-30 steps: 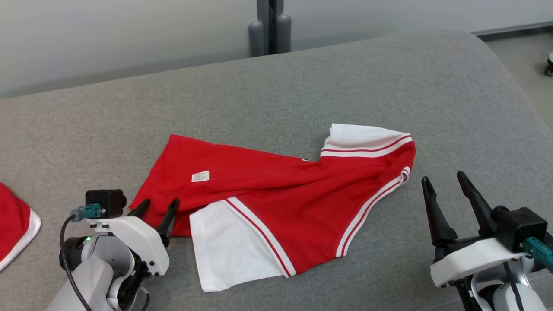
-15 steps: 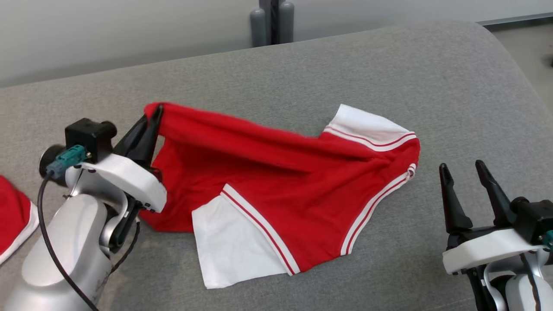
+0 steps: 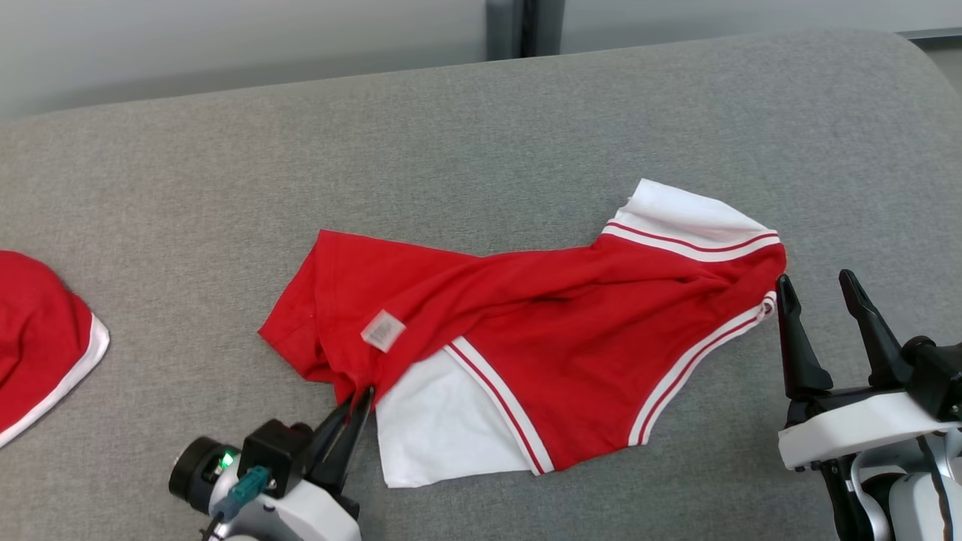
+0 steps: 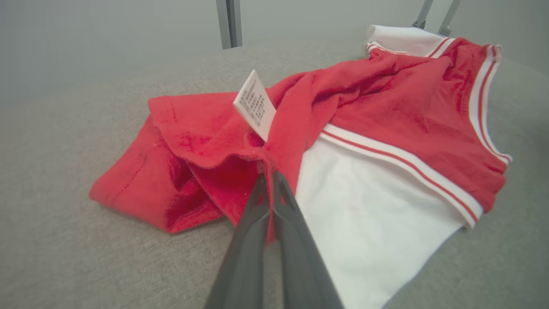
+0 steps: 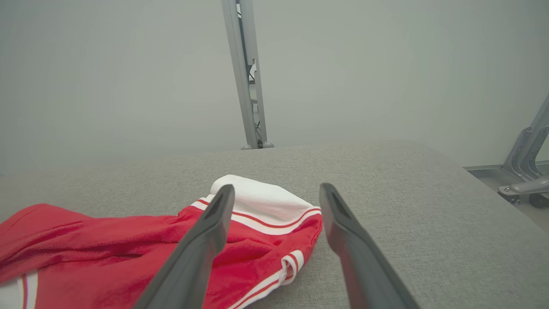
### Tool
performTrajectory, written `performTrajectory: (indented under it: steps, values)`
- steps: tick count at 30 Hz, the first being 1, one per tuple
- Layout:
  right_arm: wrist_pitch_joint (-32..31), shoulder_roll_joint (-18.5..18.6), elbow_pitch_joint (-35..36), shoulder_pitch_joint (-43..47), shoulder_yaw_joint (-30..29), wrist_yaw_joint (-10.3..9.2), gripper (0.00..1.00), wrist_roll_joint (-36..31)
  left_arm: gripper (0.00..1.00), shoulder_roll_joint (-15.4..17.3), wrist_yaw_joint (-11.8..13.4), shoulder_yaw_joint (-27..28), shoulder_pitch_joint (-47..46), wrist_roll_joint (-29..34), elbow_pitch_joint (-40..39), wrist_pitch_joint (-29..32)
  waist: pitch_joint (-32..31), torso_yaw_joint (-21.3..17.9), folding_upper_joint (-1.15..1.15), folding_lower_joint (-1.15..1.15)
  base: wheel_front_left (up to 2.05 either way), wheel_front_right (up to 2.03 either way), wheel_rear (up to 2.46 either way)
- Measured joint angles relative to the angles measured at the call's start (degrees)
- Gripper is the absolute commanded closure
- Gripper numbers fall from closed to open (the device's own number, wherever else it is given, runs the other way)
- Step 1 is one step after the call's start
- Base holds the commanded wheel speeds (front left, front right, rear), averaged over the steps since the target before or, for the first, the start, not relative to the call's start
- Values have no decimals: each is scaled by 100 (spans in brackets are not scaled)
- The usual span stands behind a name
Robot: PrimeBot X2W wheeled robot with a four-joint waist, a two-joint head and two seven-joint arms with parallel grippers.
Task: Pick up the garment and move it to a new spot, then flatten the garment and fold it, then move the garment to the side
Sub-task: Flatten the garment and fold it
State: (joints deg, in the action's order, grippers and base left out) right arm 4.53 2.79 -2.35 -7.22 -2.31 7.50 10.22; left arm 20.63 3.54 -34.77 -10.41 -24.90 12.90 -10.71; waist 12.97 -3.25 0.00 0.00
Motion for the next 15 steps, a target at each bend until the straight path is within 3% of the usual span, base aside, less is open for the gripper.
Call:
performTrajectory:
  steps: [8,9,10,15]
  values:
    - [-54,0,22,-16,-30,0,0,-8,100,-261,19,220,180,-319,575,-280,-42,167,0,0,0,0,0]
    - [-71,-1,21,-10,-24,0,0,-8,47,-318,25,314,192,-410,599,-305,-64,171,0,0,0,0,0]
    - [-85,-1,21,-1,-26,0,0,-8,2,-363,22,376,201,-480,598,-335,-87,173,0,0,0,0,0]
    - [-100,0,31,70,-78,0,0,-9,0,-508,46,765,320,-706,290,-398,-232,160,0,0,0,0,0]
